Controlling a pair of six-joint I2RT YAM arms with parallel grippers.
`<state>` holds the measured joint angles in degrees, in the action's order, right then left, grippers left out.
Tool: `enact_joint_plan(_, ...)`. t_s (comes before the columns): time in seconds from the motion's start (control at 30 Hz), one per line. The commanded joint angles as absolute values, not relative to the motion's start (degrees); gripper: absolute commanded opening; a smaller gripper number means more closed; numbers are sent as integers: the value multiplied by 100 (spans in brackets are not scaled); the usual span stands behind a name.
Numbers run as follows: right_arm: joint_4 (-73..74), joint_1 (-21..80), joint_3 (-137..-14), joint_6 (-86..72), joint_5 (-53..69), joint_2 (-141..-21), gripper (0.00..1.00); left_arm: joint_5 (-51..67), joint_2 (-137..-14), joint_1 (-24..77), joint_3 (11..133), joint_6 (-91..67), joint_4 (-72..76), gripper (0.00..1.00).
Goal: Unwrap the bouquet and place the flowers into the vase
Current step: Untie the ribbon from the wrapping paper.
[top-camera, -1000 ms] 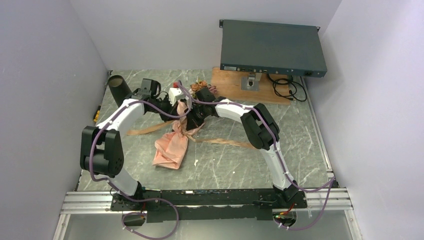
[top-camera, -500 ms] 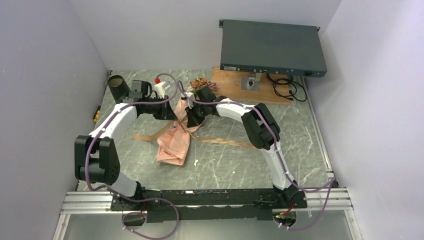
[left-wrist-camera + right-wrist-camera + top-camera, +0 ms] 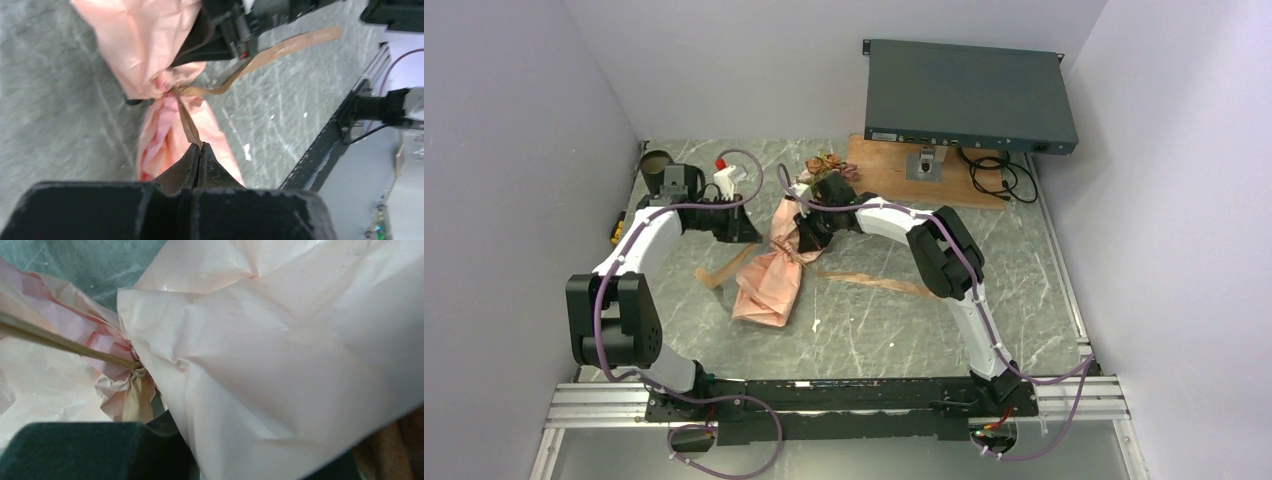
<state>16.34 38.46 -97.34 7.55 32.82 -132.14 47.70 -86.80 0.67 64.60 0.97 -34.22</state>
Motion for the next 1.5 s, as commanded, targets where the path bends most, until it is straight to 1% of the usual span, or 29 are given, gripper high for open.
enact_joint_plan(0.0,2656,3762,-9322,1158,2506,-13398,0,5053,-8398,-281,6485,2607,-4093,0)
enact_joint_plan(0.03,2678,3762,-9317,1152,2617,-13309,0,4963,-8442,-278,6477,3078,-4258,0)
enact_joint_plan(0.07,2708,3769,-9315,1125,2769,-13232,0,4910,-8469,-280,6473,3468,-4349,18)
enact_joint_plan(0.1,2715,3770,-9312,1092,3028,-13137,4,4925,-8460,-271,6475,3819,-4429,37)
enact_joint_plan(0.17,2717,3770,-9321,976,3399,-12943,23,5026,-8376,-260,6459,4457,-4483,64)
enact_joint_plan(0.2,2679,3770,-9317,909,3525,-12801,31,5051,-8297,-230,6426,4671,-4442,71)
enact_joint_plan(0.23,2630,3775,-9316,813,3584,-12698,38,5069,-8218,-170,6396,4880,-4409,74)
enact_joint_plan(0.27,2567,3774,-9327,734,3688,-12605,43,5071,-8157,-107,6389,5052,-4408,75)
enact_joint_plan(0.33,2528,3767,-9436,594,3834,-12467,50,5121,-8050,-46,6411,5519,-4517,77)
enact_joint_plan(0.4,2514,3770,-9530,460,3959,-12332,52,5188,-7917,172,6408,5804,-4529,78)
enact_joint_plan(0.53,2379,3755,-9465,253,4078,-12024,53,5188,-7727,605,6171,6571,-4454,78)
enact_joint_plan(0.6,2335,3710,-9348,177,4201,-11888,55,5124,-7776,800,6045,6891,-4356,79)
enact_joint_plan(0.7,2320,3644,-9098,112,4410,-11732,59,5030,-8005,1002,5913,7069,-4047,80)
enact_joint_plan(0.77,2323,3639,-8882,199,4471,-11677,60,4988,-8192,1107,5910,7084,-3827,81)
enact_joint_plan(0.83,2264,3639,-8666,254,4516,-11676,60,4974,-8396,1190,5976,7238,-3758,88)
enact_joint_plan(1.1,1893,3656,-8350,423,4448,-12095,68,4860,-9082,1419,6050,7477,-3392,92)
enact_joint_plan(1.27,1958,3677,-8362,660,4512,-12313,68,4755,-9415,1440,6055,7337,-3243,93)
enact_joint_plan(1.47,2069,3802,-7919,1218,4449,-12103,66,4607,-9621,1458,6041,7278,-3202,93)
